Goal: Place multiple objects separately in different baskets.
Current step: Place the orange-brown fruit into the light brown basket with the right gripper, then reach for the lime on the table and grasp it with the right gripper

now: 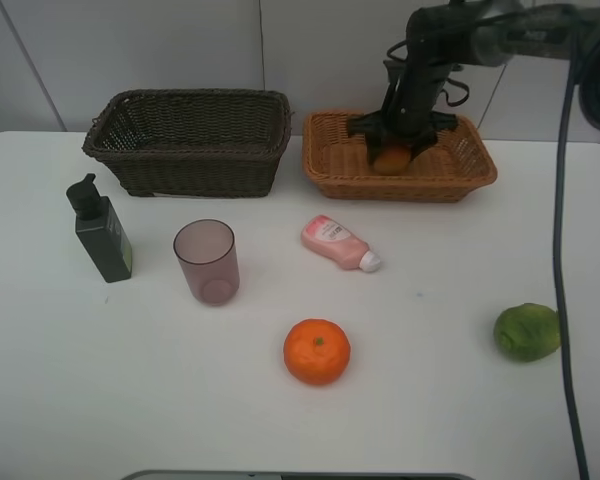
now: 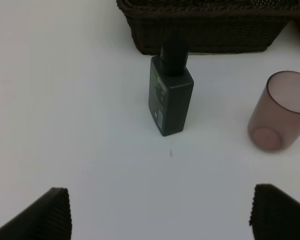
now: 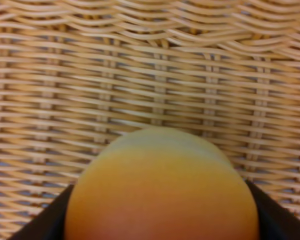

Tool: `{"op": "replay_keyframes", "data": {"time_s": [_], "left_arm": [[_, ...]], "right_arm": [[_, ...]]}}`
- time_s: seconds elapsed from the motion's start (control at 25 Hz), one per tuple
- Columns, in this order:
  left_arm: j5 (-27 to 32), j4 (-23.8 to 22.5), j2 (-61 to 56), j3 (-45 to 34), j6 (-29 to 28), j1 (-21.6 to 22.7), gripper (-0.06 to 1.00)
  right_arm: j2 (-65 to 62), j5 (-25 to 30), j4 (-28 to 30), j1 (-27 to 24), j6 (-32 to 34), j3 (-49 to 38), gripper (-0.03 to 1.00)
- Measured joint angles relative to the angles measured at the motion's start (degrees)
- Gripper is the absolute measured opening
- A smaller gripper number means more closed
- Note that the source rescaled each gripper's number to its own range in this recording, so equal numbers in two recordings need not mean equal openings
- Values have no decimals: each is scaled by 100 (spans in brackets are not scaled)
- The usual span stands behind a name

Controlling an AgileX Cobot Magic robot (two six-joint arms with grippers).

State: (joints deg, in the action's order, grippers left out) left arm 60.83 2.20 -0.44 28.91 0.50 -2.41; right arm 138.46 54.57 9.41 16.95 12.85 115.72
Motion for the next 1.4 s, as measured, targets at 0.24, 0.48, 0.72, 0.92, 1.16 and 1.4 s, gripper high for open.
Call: {"op": "replay_keyframes", "data": {"time_s": [0.24, 0.48, 0.72, 0.92, 1.16, 1.4], "left_arm": [[0, 0, 0, 0, 0, 0, 92], [0, 0, 0, 0, 0, 0, 92], [0, 0, 0, 0, 0, 0, 92], [0, 0, 0, 0, 0, 0, 92], [0, 0, 0, 0, 0, 0, 92], [0, 0, 0, 0, 0, 0, 92]], "right_arm": [[0, 59, 193, 0, 0, 0, 72], [-209, 300, 193, 1, 0, 0, 97], [-558, 760, 90, 6, 0, 0, 99], [-900, 1301, 15, 35, 0, 0, 99], [-1421, 1509, 27, 386, 0, 0, 99], [-2289, 1503, 21, 770, 0, -915, 99]]}}
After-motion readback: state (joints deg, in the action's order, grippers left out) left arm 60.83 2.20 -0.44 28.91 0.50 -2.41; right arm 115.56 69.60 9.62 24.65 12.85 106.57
